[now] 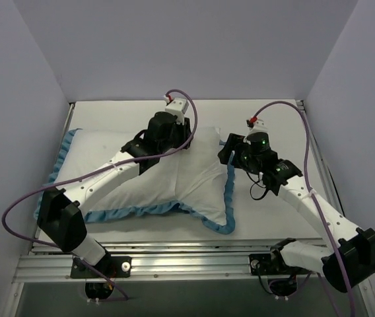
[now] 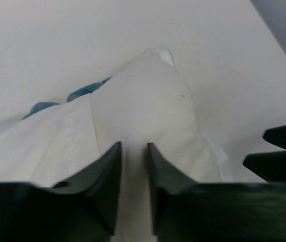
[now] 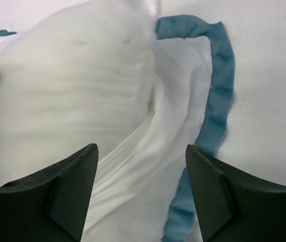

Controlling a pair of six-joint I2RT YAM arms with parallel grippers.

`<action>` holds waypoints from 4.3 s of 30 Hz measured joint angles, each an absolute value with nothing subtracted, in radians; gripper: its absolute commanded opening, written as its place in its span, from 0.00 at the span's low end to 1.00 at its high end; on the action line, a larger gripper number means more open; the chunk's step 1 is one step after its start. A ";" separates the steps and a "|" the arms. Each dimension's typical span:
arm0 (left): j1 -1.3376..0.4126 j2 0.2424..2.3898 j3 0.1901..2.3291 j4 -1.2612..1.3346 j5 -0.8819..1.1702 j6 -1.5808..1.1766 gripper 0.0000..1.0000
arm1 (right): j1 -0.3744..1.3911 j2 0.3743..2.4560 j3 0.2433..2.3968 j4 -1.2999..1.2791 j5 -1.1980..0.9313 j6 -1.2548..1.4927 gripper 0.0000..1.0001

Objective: Remove the pillowcase from the pillow

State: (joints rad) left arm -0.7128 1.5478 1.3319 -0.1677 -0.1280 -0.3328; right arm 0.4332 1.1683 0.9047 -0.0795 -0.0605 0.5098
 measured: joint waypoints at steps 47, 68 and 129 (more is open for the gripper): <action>-0.772 1.729 1.444 -0.379 -0.007 -0.089 0.02 | 0.921 1.303 0.885 -0.051 0.494 0.863 0.32; -0.556 1.726 1.556 -0.401 0.098 -0.358 0.02 | 0.741 0.939 0.414 -0.011 0.364 1.075 0.00; -0.515 1.360 1.121 -0.323 -0.056 -0.626 0.94 | 0.827 0.960 0.733 -0.099 0.040 0.570 0.00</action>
